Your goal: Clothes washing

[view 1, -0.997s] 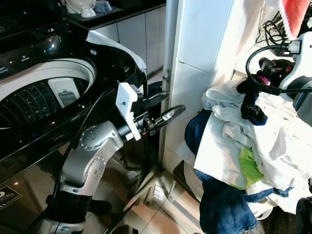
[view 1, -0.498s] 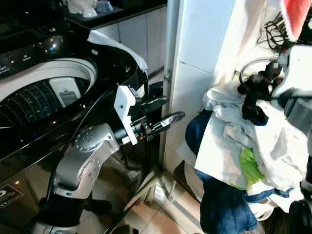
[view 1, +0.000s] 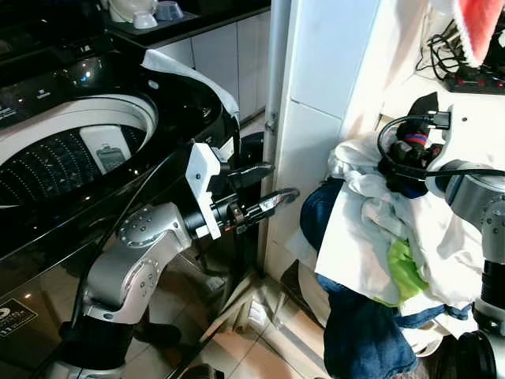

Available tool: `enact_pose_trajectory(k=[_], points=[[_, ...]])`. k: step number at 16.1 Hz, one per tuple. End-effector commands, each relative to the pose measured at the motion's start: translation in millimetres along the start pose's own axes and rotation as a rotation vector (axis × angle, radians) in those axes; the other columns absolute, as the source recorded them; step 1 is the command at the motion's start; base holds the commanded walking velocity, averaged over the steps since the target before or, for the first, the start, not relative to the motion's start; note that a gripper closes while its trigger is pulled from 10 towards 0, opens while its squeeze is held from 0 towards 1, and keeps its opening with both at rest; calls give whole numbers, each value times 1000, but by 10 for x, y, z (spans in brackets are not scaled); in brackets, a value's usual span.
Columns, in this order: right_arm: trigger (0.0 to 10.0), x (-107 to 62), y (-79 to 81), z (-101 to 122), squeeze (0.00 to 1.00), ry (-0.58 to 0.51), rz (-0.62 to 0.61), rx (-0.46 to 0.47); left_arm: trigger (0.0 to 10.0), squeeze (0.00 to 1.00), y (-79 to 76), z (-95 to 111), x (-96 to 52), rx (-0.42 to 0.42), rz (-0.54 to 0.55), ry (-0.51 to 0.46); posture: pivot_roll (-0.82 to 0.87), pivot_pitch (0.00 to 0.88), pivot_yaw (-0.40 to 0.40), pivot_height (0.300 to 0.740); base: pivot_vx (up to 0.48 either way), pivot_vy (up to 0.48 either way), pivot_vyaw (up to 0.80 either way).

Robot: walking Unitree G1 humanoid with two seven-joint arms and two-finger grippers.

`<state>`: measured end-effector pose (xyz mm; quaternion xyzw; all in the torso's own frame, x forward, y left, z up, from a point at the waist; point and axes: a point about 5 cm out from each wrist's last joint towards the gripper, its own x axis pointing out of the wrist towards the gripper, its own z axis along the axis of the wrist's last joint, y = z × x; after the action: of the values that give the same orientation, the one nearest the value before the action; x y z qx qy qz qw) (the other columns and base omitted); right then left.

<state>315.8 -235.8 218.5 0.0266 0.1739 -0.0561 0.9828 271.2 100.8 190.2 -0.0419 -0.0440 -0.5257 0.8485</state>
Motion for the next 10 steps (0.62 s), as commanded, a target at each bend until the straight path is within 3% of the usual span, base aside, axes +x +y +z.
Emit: enact_pose_trajectory(k=[1,6,10], points=[[0,4,-48,-52,0,26,-5,23,10000,0,-47,7,2,-2,-31,4,9,0,18,740,0,0,0],[0,-11,-77,-30,0,9,-21,16,10000,0,-40,1,-2,3,-31,7,2,0,27,740,0,0,0],[0,-48,-9,3,0,-17,11,16,10000,0,-36,0,10,7,-33,8,4,0,31,740,0,0,0]])
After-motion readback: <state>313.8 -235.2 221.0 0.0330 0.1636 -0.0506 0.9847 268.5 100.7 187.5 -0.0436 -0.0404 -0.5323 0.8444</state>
